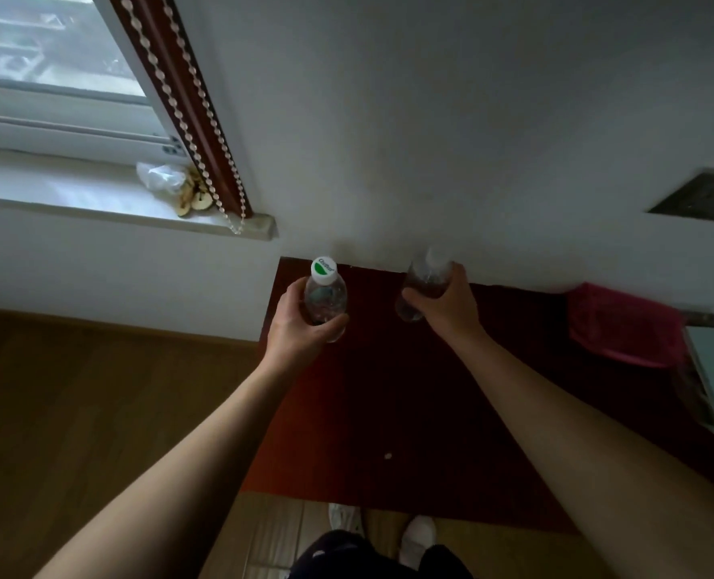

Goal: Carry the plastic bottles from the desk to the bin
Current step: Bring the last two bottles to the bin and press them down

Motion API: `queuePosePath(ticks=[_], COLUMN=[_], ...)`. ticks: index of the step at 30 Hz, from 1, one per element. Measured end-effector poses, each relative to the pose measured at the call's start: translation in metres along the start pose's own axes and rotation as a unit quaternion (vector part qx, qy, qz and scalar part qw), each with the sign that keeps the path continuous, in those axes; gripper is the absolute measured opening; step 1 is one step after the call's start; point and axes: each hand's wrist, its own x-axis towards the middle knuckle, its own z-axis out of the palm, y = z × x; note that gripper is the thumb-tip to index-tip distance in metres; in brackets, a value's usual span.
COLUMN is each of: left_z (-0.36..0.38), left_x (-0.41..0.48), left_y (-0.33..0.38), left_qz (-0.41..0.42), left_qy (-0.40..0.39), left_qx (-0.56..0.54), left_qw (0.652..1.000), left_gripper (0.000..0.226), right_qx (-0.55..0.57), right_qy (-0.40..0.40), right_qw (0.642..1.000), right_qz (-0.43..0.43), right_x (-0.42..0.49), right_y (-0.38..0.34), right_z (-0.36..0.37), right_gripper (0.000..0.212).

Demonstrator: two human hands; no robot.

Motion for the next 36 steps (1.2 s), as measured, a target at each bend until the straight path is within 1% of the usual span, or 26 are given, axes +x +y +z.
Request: queuePosePath(ticks=[1, 3, 6, 10, 13, 15, 17, 19, 23, 26, 29, 31, 34, 36], left_z=[0.002, 0.003, 0.002, -0.001, -0.008, -0.014, -0.018, -0.021, -0.023, -0.021, -0.017, -0.016, -0.012, -0.005], left_x=[0.002, 0.004, 0.0, -0.019, -0.045, -0.07, -0.106, -0.149, -0.241, -0.314, -0.387, -0.431, -0.491, -0.528], left_y=[0.0, 0.003, 0.006, 0.009, 0.006, -0.002, -0.012, -0.026, -0.062, -0.088, -0.106, -0.115, -0.133, -0.148], left_qz=[0.002, 0.009, 0.021, 0.008, -0.008, -0.021, -0.04, -0.071, -0.143, -0.19, -0.235, -0.258, -0.277, -0.303], left_qy=[0.0, 0.002, 0.017, 0.053, 0.093, 0.125, 0.167, 0.212, 0.304, 0.373, 0.454, 0.5, 0.549, 0.565], left_qx=[0.004, -0.002, -0.013, -0.047, -0.063, -0.067, -0.065, -0.068, -0.047, -0.043, -0.071, -0.102, -0.131, -0.141], left_qw=[1.0, 1.0, 1.0, 0.997, 0.994, 0.99, 0.983, 0.972, 0.941, 0.907, 0.856, 0.821, 0.778, 0.754], left_gripper=[0.081, 0.073, 0.07, 0.065, 0.053, 0.045, 0.045, 0.05, 0.061, 0.064, 0.062, 0.061, 0.057, 0.051], right_qx=[-0.012, -0.019, -0.019, -0.016, -0.02, -0.016, -0.012, -0.01, -0.005, -0.017, -0.032, -0.041, -0.061, -0.076], right_qy=[0.004, 0.0, -0.008, -0.031, -0.08, -0.117, -0.155, -0.203, -0.294, -0.365, -0.446, -0.487, -0.535, -0.559], right_qw=[1.0, 1.0, 0.999, 0.999, 0.995, 0.99, 0.983, 0.973, 0.945, 0.915, 0.87, 0.841, 0.8, 0.776], right_qz=[0.002, -0.001, -0.026, -0.039, -0.064, -0.083, -0.096, -0.113, -0.145, -0.172, -0.208, -0.232, -0.265, -0.283], right_x=[0.003, 0.005, 0.0, -0.016, -0.029, -0.041, -0.054, -0.072, -0.118, -0.157, -0.203, -0.234, -0.28, -0.309], right_y=[0.0, -0.002, -0.004, 0.0, 0.006, 0.008, 0.01, 0.009, 0.006, -0.001, -0.01, -0.016, -0.027, -0.033], right_z=[0.001, 0.001, -0.004, -0.012, -0.016, -0.017, -0.016, -0.014, 0.002, 0.025, 0.05, 0.066, 0.089, 0.104], right_gripper=[0.055, 0.048, 0.046, 0.048, 0.051, 0.061, 0.069, 0.068, 0.061, 0.059, 0.06, 0.061, 0.056, 0.055])
